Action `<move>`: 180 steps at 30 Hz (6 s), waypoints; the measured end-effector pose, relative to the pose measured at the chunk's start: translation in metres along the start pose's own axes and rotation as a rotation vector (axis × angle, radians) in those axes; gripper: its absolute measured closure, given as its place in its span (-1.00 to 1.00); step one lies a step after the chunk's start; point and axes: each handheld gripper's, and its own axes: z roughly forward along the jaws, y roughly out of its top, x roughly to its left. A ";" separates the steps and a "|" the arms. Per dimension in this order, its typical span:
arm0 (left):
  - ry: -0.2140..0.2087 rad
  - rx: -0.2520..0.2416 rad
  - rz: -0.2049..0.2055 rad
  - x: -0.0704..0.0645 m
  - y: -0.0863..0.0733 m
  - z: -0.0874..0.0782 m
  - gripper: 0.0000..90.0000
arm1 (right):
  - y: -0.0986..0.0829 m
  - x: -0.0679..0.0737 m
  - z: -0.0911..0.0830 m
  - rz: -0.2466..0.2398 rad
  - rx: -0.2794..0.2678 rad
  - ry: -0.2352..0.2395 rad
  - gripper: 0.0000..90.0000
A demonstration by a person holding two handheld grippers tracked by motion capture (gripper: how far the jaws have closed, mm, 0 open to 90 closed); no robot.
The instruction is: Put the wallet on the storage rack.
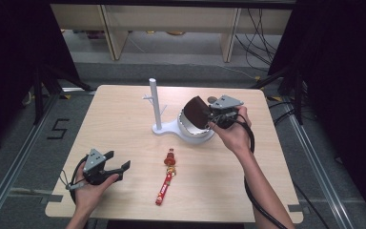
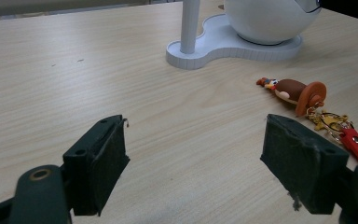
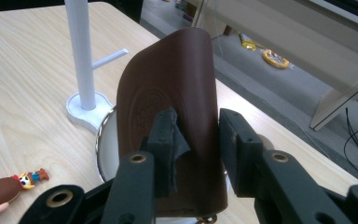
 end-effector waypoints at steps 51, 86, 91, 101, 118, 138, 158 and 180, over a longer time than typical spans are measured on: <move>-0.031 0.005 0.001 -0.004 0.000 0.002 -0.53 | -0.046 -0.011 -0.006 0.155 0.083 0.079 0.02; -0.102 0.013 -0.018 -0.021 0.011 0.009 -0.43 | -0.134 -0.007 -0.066 0.298 0.179 -0.006 0.69; -0.116 0.026 -0.017 -0.023 0.013 0.012 -0.44 | -0.135 -0.008 -0.068 0.313 0.192 -0.012 0.64; -0.195 0.120 0.025 -0.037 0.025 0.021 -0.42 | -0.132 -0.006 -0.069 0.342 0.202 0.005 0.55; -0.311 0.296 0.184 -0.061 0.044 0.060 -0.04 | -0.134 -0.004 -0.064 0.339 0.214 0.029 0.50; -0.369 0.346 0.383 -0.067 0.042 0.103 0.42 | -0.136 -0.001 -0.058 0.342 0.222 0.040 0.46; -0.479 0.518 0.646 -0.075 0.063 0.117 0.43 | -0.138 0.001 -0.059 0.379 0.247 0.048 0.43; -0.508 0.577 0.767 -0.081 0.068 0.127 0.82 | -0.140 0.001 -0.058 0.381 0.259 0.054 0.42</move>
